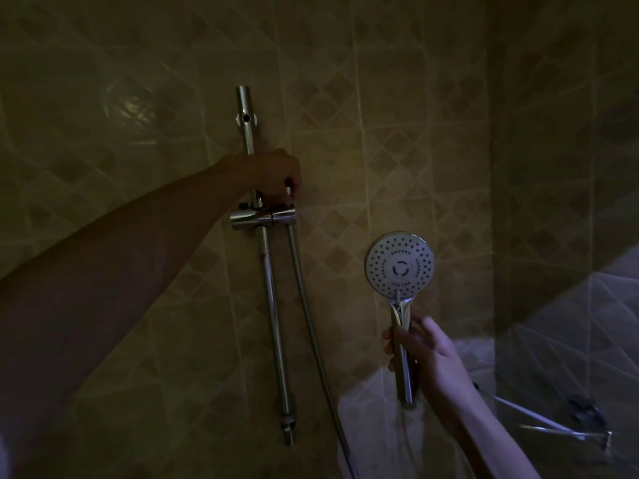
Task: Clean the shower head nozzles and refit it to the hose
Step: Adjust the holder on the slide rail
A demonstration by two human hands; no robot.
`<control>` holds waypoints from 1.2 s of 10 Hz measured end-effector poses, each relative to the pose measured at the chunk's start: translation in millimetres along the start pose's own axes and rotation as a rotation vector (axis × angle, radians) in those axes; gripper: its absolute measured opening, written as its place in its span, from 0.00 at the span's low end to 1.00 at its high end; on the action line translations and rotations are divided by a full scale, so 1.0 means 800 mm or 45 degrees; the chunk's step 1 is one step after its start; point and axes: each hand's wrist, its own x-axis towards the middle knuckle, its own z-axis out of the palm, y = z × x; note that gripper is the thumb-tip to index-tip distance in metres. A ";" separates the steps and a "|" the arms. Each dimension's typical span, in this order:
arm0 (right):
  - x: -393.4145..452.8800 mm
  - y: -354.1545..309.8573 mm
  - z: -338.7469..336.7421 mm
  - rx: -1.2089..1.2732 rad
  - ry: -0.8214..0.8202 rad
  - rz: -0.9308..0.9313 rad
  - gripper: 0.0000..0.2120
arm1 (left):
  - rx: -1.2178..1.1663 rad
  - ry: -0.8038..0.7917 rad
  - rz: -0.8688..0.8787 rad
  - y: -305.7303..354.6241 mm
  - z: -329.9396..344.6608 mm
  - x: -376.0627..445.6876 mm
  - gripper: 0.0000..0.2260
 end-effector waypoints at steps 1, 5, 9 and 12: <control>-0.001 0.002 0.000 0.006 -0.010 -0.004 0.15 | -0.004 -0.035 0.064 0.025 -0.005 -0.028 0.16; -0.001 0.002 0.001 0.014 -0.001 0.002 0.15 | -0.005 0.029 0.097 0.035 0.004 -0.070 0.21; 0.006 0.010 0.012 0.082 -0.007 0.007 0.14 | 0.036 0.459 0.145 0.069 0.055 -0.128 0.12; -0.004 0.007 0.005 0.072 -0.011 0.057 0.14 | -0.186 0.726 0.096 0.080 0.079 -0.144 0.17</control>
